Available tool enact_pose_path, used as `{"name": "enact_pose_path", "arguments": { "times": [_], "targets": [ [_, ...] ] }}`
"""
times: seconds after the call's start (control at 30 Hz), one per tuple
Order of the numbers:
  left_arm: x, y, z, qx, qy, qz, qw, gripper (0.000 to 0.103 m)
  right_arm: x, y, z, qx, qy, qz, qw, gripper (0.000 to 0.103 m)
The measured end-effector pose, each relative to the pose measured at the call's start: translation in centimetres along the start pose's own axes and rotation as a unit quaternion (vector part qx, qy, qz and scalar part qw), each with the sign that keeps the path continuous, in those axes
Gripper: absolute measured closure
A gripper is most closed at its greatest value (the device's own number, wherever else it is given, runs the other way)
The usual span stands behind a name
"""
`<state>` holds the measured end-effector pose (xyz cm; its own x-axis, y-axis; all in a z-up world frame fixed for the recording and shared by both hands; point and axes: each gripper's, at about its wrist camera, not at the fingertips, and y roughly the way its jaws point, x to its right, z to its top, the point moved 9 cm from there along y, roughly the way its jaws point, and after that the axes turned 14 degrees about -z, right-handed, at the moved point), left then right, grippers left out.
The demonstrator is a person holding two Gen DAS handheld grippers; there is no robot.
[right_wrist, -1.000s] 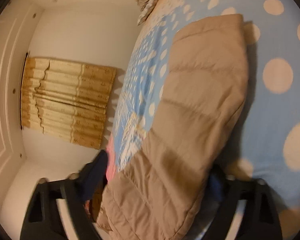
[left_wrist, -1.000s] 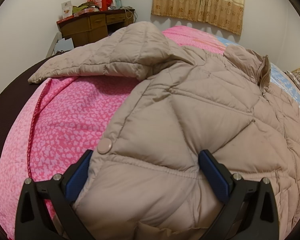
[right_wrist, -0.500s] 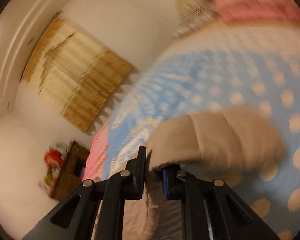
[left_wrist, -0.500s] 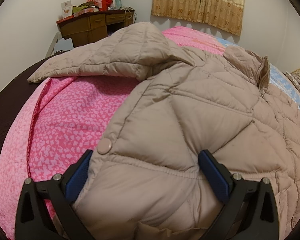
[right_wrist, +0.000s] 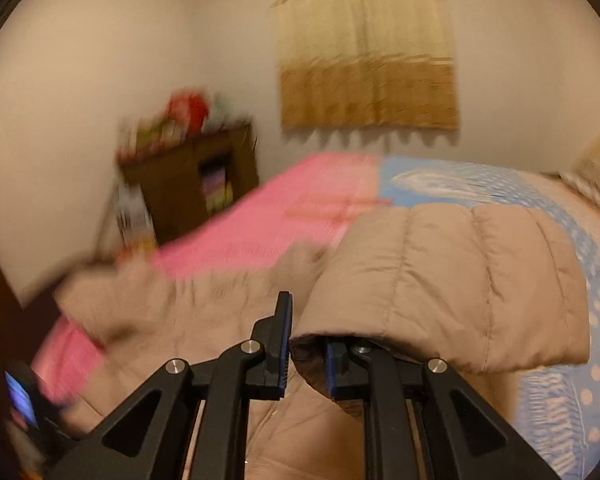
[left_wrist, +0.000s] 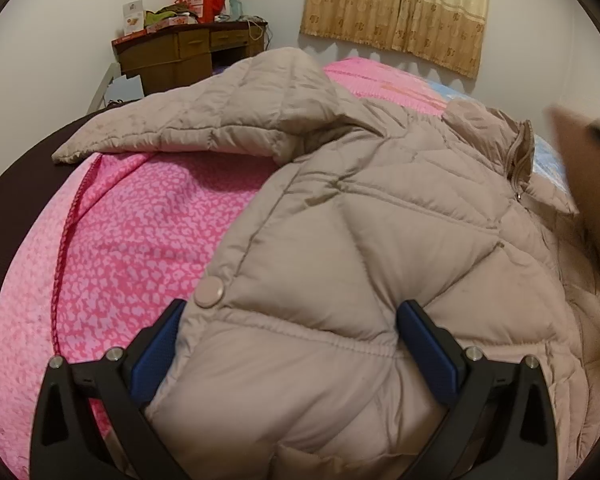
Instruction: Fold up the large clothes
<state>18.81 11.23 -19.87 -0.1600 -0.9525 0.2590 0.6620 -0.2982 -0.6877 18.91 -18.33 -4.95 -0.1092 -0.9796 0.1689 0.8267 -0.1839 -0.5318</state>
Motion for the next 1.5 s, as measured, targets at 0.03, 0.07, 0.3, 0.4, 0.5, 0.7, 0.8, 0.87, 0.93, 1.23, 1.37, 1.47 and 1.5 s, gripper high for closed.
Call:
{"name": "enact_pose_path", "arguments": {
  "times": [0.03, 0.07, 0.3, 0.4, 0.5, 0.7, 0.8, 0.87, 0.93, 1.23, 1.37, 1.47, 1.5],
  "targets": [
    [0.0, 0.0, 0.0, 0.001, 0.000, -0.001, 1.0000, 0.000, -2.1, 1.4, -1.5, -0.021, -0.022, 0.000, 1.000, 0.089],
    [0.0, -0.1, 0.0, 0.002, -0.001, -0.003, 1.0000, 0.000, -4.2, 3.1, -3.4, -0.051, -0.040, 0.009, 0.998, 0.089],
    [-0.1, -0.3, -0.1, 0.007, -0.003, -0.009, 0.9999, 0.000, -6.7, 4.3, -8.6, -0.107, -0.065, 0.049, 0.991, 0.076],
    [0.0, -0.2, 0.0, 0.008, -0.004, -0.010, 0.9999, 0.000, -7.9, 3.5, -8.4, -0.137, -0.026, 0.138, 0.981, 0.020],
    [-0.1, -0.3, 0.0, 0.008, -0.004, -0.010, 0.9999, 0.000, -7.5, 2.5, -8.5, -0.156, 0.025, 0.184, 0.970, 0.013],
    [-0.1, -0.2, 0.0, 0.008, -0.004, -0.010, 0.9999, 0.000, 0.8, 0.6, -8.5, -0.156, 0.229, 0.197, 0.940, 0.013],
    [-0.1, -0.2, 0.0, 0.008, -0.004, -0.010, 0.9999, 0.000, 5.2, 0.9, -7.9, -0.138, 0.284, 0.149, 0.937, 0.013],
    [0.0, -0.2, -0.1, 0.008, -0.004, -0.010, 0.9999, 0.000, 7.0, 1.6, -7.0, -0.131, 0.303, 0.121, 0.936, 0.013],
    [-0.1, -0.2, 0.0, 0.008, -0.004, -0.010, 0.9999, 0.000, 7.0, 2.1, -5.5, -0.121, 0.293, 0.109, 0.942, 0.013],
    [0.0, -0.2, -0.1, 0.008, -0.004, -0.010, 0.9999, 0.000, -11.0, 1.2, 0.8, -0.117, 0.120, 0.240, 0.956, 0.013],
    [0.0, -0.2, -0.1, 0.009, -0.004, -0.010, 0.9999, 0.000, -13.0, 0.0, 0.6, -0.096, 0.083, 0.235, 0.964, 0.013],
    [0.0, -0.2, 0.0, 0.009, -0.005, -0.011, 0.9999, 0.000, -9.8, 0.4, 0.1, -0.095, 0.113, 0.203, 0.968, 0.013],
    [0.0, -0.2, 0.0, 0.009, -0.005, -0.011, 0.9999, 0.000, -7.8, 0.6, -0.3, -0.094, 0.125, 0.184, 0.971, 0.013]
  ]
}}
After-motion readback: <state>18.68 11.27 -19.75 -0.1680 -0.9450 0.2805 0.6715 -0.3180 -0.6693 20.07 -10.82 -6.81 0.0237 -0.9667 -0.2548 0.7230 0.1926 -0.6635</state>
